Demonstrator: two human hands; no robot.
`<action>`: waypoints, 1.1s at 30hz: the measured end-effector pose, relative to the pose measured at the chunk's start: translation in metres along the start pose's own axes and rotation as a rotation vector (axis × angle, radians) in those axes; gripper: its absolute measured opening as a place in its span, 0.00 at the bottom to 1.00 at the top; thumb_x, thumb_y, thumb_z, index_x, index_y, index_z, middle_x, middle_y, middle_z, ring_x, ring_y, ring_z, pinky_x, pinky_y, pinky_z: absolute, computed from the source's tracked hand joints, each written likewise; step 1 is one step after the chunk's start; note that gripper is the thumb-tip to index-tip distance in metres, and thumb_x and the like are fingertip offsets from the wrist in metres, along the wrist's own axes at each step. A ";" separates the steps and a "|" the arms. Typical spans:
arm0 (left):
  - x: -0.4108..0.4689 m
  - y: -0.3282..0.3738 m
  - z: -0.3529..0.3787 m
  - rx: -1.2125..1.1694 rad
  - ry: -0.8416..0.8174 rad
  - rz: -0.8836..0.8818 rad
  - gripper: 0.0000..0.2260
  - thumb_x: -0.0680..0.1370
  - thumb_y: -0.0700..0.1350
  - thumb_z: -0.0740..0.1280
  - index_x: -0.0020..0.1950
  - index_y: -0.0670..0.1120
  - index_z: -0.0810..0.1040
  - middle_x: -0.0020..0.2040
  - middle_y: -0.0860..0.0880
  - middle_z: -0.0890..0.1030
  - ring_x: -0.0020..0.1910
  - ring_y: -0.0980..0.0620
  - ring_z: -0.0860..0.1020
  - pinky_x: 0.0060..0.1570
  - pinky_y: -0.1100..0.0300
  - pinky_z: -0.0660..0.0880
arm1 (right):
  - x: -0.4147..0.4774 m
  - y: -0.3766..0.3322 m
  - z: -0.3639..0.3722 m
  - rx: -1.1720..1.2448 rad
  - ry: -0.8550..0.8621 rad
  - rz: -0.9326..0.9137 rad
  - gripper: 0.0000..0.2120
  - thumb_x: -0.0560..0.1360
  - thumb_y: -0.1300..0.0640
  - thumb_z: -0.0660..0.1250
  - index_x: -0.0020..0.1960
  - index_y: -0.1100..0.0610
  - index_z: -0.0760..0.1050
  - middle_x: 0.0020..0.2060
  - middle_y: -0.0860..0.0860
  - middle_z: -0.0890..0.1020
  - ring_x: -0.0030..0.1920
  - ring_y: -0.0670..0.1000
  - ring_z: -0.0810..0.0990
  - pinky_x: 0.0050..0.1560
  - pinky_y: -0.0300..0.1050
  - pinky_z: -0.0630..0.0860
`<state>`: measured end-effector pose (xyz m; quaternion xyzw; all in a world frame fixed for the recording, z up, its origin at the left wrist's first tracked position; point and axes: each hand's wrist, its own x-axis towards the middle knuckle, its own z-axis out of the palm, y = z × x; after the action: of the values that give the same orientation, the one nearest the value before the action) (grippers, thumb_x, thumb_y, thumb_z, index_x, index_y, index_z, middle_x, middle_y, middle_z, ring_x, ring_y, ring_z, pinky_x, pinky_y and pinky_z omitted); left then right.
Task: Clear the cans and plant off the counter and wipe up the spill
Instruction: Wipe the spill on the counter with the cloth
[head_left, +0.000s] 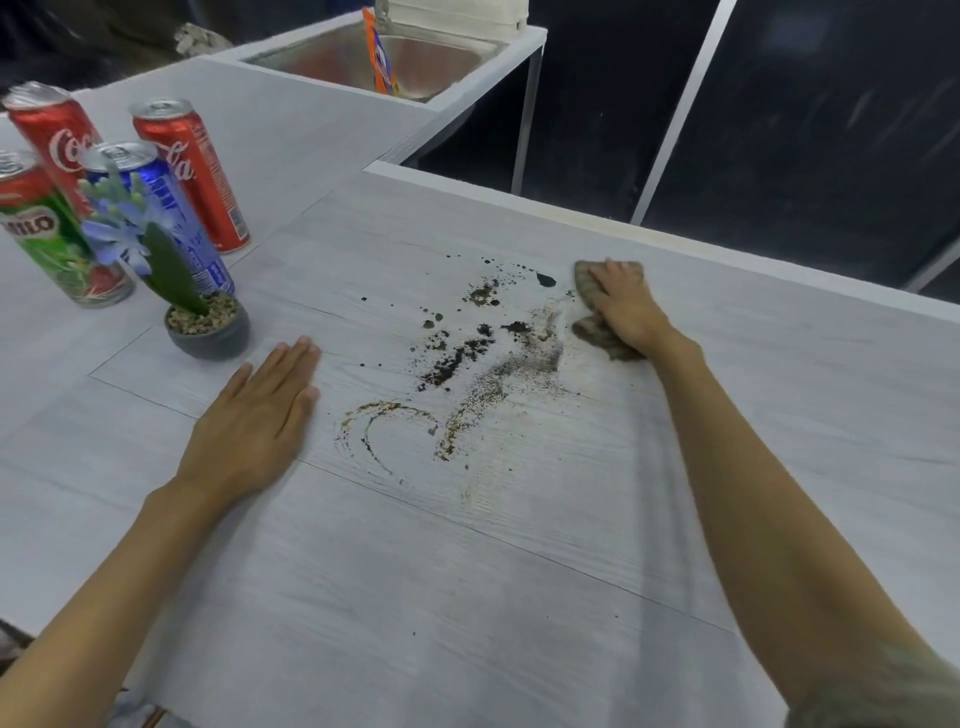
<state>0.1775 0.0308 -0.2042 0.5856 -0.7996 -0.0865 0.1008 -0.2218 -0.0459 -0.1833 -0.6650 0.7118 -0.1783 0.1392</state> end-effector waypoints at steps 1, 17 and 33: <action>0.000 0.000 0.000 0.005 -0.003 0.002 0.28 0.75 0.56 0.39 0.76 0.52 0.46 0.77 0.56 0.48 0.72 0.64 0.45 0.74 0.59 0.43 | 0.000 -0.019 0.008 0.018 -0.008 -0.045 0.17 0.81 0.53 0.50 0.65 0.59 0.68 0.64 0.58 0.70 0.68 0.59 0.64 0.72 0.58 0.58; 0.001 0.000 0.001 -0.033 0.042 -0.021 0.28 0.76 0.57 0.40 0.76 0.52 0.49 0.76 0.57 0.49 0.73 0.63 0.46 0.74 0.60 0.44 | 0.025 -0.011 -0.002 0.025 -0.015 0.016 0.17 0.80 0.61 0.51 0.66 0.59 0.69 0.66 0.61 0.70 0.68 0.60 0.65 0.70 0.53 0.55; 0.002 -0.003 0.003 -0.011 0.052 0.004 0.30 0.74 0.60 0.36 0.76 0.52 0.48 0.75 0.59 0.47 0.74 0.63 0.45 0.74 0.60 0.44 | -0.037 -0.001 -0.023 0.093 -0.155 -0.065 0.25 0.76 0.57 0.50 0.73 0.50 0.61 0.77 0.48 0.55 0.77 0.47 0.48 0.75 0.44 0.42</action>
<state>0.1788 0.0285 -0.2079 0.5854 -0.7975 -0.0756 0.1252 -0.2277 -0.0078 -0.1640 -0.6922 0.6680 -0.1637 0.2188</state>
